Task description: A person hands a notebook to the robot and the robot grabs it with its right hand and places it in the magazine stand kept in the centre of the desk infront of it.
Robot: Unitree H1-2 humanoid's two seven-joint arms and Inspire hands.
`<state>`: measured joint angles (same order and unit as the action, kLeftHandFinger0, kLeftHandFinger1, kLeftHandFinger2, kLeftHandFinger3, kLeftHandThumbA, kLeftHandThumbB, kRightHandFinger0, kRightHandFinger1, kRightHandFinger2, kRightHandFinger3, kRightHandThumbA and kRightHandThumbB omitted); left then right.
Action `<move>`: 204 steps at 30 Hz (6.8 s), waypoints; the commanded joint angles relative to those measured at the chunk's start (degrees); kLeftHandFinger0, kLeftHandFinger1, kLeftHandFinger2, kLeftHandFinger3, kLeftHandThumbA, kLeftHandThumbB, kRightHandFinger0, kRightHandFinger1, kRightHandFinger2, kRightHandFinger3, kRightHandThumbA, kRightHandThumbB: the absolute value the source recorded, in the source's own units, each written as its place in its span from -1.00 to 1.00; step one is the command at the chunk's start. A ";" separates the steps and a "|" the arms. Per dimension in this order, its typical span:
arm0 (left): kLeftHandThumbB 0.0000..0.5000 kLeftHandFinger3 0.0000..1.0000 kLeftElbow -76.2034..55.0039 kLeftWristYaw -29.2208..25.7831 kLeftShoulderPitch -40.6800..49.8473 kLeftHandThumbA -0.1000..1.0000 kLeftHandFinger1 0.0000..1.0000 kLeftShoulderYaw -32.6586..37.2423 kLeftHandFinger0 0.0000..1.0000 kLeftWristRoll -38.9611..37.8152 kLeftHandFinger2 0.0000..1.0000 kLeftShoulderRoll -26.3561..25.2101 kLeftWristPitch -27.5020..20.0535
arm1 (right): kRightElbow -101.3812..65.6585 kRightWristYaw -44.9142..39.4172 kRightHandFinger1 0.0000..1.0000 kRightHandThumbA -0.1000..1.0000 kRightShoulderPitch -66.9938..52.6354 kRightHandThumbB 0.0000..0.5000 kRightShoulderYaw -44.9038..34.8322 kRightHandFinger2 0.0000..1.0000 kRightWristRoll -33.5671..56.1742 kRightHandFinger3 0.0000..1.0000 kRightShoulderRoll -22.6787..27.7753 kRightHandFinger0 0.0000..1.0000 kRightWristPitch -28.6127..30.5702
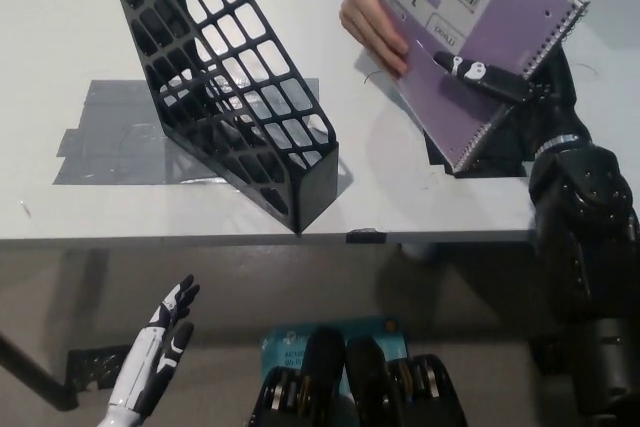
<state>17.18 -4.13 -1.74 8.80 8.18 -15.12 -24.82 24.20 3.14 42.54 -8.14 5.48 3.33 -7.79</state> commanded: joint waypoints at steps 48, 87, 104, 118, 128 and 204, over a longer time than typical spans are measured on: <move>1.00 1.00 -0.61 -0.60 -1.37 1.00 1.00 -0.22 1.00 -0.89 1.00 -1.18 -2.11 | -34.43 10.29 -1.00 0.77 2.53 -0.82 -3.06 -1.00 12.12 -1.00 -19.24 -1.00 -2.68; 1.00 1.00 -1.08 -1.01 -2.31 1.00 1.00 0.02 1.00 0.24 1.00 -1.12 -2.11 | -15.06 14.38 -1.00 0.87 10.84 -0.95 0.23 -1.00 3.45 -1.00 -23.40 -1.00 11.51; 1.00 1.00 -1.65 -0.33 -3.12 1.00 1.00 -0.34 1.00 -0.28 1.00 -1.84 -2.11 | -10.57 17.12 -1.00 0.88 12.89 -0.85 2.42 -1.00 2.10 -1.00 -25.10 -1.00 13.71; 1.00 1.00 -1.77 -0.05 -3.78 1.00 1.00 -0.47 1.00 -0.29 1.00 -1.93 -2.11 | -3.29 18.34 -1.00 0.84 13.81 -1.00 3.90 -1.00 0.77 -1.00 -25.10 -1.00 16.93; 1.00 1.00 -2.01 -0.01 -3.57 1.00 1.00 -0.83 1.00 -0.52 1.00 -1.75 -2.11 | 2.60 19.71 -1.00 0.84 12.44 -1.00 5.49 -0.88 -3.86 -0.69 -24.80 -1.00 19.70; 1.00 1.00 0.92 -0.59 -2.15 1.00 1.00 1.36 1.00 0.25 1.00 -1.31 -2.11 | -33.35 1.53 1.00 0.92 -43.59 -0.31 16.76 1.00 -7.78 1.00 -0.87 1.00 19.28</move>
<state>18.78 -3.99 -3.82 10.00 8.85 -16.14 -24.84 -8.30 8.67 -0.77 7.82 -3.80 1.65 10.09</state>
